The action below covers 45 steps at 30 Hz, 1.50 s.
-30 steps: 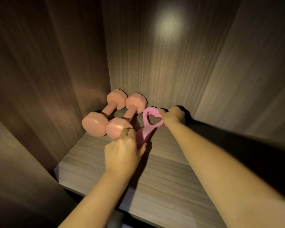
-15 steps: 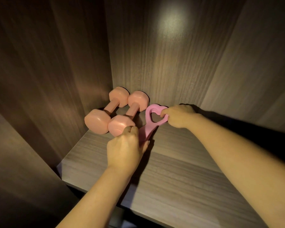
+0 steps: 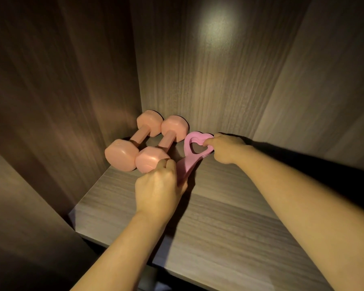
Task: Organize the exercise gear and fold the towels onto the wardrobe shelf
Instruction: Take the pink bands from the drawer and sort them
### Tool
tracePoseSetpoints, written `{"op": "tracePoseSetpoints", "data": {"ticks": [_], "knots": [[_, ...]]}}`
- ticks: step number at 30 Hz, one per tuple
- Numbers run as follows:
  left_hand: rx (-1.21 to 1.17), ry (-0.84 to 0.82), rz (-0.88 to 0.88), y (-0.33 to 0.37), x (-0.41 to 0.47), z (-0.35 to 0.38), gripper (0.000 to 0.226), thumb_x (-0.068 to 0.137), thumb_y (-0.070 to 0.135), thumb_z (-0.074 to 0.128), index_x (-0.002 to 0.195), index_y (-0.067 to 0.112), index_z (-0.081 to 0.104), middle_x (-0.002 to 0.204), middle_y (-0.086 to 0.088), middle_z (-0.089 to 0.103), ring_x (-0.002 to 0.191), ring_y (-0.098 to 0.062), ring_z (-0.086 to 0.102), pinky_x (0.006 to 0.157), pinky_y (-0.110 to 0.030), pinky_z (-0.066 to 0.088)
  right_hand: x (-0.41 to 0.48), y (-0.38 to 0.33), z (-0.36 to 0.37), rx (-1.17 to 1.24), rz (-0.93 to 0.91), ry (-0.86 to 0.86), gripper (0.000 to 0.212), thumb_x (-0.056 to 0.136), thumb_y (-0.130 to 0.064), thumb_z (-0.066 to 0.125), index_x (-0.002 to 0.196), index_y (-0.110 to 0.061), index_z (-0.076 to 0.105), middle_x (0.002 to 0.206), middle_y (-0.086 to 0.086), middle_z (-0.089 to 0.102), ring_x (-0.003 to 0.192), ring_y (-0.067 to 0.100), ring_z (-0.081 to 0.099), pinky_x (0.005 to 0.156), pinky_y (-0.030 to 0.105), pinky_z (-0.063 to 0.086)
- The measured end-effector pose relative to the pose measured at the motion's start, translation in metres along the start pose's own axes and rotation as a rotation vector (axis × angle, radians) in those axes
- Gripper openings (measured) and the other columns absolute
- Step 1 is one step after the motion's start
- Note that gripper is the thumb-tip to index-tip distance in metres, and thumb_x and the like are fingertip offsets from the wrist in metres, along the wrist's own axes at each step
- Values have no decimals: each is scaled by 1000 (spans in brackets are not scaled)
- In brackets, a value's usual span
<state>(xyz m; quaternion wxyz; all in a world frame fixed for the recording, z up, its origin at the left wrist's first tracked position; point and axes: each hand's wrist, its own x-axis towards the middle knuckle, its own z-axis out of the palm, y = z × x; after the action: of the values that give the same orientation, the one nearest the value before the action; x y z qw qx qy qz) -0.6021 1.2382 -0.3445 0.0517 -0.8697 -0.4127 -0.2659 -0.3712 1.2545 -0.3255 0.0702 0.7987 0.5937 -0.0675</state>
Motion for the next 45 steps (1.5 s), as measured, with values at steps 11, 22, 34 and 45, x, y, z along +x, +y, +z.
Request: {"op": "tracePoseSetpoints", "data": {"ticks": [11,22,34,45], "knots": [[123,109,65,-7,-3,6,42,73,41,78,101,11,67,119,-17,56,117,-36,48,83,-51,38,-5,1,10,225,-5,81,60,90,1,44,137,-34,51,125,5,41,109,26,49,85,34,44],[169,-90,146,-9,-4,13,60,75,24,81,131,16,59,149,-13,42,145,-31,27,110,-68,19,-2,-24,26,1340,450,321,26,86,1,43,94,-13,63,95,9,57,94,29,55,85,35,47],[255,-210,139,-7,-5,3,78,89,51,59,152,22,24,163,-13,5,150,-33,-4,114,-65,3,-41,-20,21,873,310,287,31,94,-16,53,125,-14,56,114,7,60,91,18,57,70,20,42],[271,-441,67,33,-62,-109,83,93,57,45,155,19,7,163,-13,-3,149,-33,-9,113,-65,-4,-221,-28,-23,266,226,-22,62,101,-35,40,155,-25,12,163,2,6,149,28,5,119,48,14]]}}
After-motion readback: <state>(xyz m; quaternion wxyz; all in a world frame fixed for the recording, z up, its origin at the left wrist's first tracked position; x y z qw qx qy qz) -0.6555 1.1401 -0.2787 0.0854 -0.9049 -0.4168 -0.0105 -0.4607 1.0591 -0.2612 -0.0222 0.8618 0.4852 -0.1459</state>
